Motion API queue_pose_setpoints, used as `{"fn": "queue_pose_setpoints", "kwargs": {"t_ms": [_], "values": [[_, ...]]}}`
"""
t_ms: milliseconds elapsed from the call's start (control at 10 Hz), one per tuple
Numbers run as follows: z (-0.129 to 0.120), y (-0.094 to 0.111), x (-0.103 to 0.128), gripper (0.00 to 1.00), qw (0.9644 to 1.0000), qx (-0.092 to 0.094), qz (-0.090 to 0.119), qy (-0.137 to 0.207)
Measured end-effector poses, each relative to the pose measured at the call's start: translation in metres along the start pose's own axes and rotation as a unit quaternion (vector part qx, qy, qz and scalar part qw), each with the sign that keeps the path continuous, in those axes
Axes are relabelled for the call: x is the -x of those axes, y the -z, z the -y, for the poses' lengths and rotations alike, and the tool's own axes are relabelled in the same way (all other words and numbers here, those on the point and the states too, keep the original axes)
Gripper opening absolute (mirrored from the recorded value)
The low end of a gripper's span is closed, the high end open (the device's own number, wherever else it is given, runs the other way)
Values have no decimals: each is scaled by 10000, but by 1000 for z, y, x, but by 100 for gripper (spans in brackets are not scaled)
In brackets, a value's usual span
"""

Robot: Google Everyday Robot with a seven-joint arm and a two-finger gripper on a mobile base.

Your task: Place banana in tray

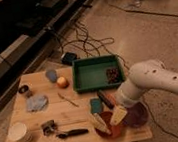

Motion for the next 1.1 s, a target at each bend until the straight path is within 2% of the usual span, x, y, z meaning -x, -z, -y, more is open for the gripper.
{"fn": "queue_pose_setpoints", "kwargs": {"t_ms": [200, 500, 900, 1100], "values": [[7, -3, 9, 80, 9999, -87, 57, 46], [20, -3, 11, 80, 9997, -182, 181, -50], [25, -7, 18, 80, 9994, -149, 323, -22], [24, -12, 30, 80, 9993, -51, 365, 73]]}}
